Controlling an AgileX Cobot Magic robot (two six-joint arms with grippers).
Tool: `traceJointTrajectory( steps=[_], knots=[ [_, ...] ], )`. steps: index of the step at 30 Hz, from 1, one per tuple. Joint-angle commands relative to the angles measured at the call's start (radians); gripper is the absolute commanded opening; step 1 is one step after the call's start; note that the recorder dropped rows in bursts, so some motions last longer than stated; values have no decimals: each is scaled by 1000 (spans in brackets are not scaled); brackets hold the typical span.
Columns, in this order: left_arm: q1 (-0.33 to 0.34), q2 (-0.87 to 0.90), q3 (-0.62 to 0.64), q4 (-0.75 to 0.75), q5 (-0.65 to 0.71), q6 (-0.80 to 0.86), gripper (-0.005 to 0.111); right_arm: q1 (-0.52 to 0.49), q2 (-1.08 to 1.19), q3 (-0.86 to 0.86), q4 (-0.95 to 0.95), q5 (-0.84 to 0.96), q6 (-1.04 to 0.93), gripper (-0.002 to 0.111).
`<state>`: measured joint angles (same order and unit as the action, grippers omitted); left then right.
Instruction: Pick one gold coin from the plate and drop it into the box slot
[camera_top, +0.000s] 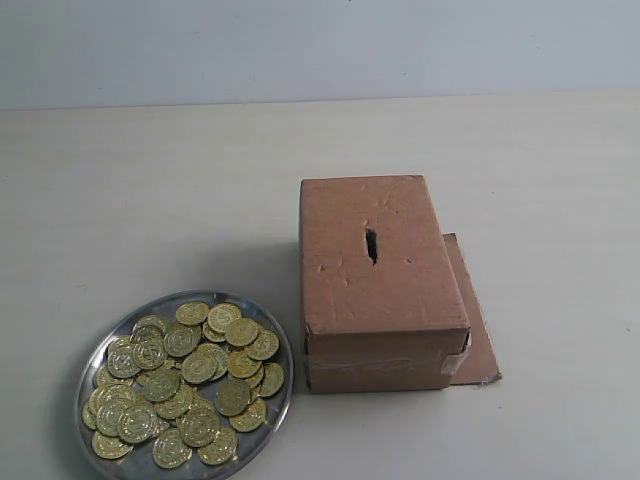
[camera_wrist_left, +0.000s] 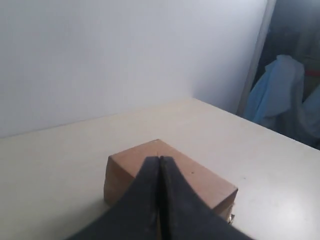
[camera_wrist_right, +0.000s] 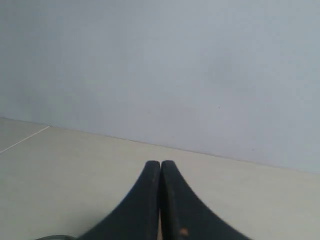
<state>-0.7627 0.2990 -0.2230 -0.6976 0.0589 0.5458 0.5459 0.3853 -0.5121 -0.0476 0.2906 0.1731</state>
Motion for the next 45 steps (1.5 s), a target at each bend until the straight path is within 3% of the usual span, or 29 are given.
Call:
traceJointTrajectory(
  steps=[1, 8, 17, 29, 45],
  knots=[
    [-4, -9, 96, -27, -59, -5, 1, 1, -86, 167, -2, -149, 43, 0],
    [-4, -9, 223, -27, -142, -5, 1, 1, -123, 359, -2, -347, 59, 0],
    [-4, -9, 223, -10, -167, 22, 1, 1, -123, 512, -2, -496, 59, 0],
    [-4, -9, 223, -21, -80, 17, 1, 1, -123, 512, -14, -425, 56, 0],
    [-4, -9, 223, -21, -80, 22, 1, 1, -123, 512, -10, -413, 59, 0]
  ],
)
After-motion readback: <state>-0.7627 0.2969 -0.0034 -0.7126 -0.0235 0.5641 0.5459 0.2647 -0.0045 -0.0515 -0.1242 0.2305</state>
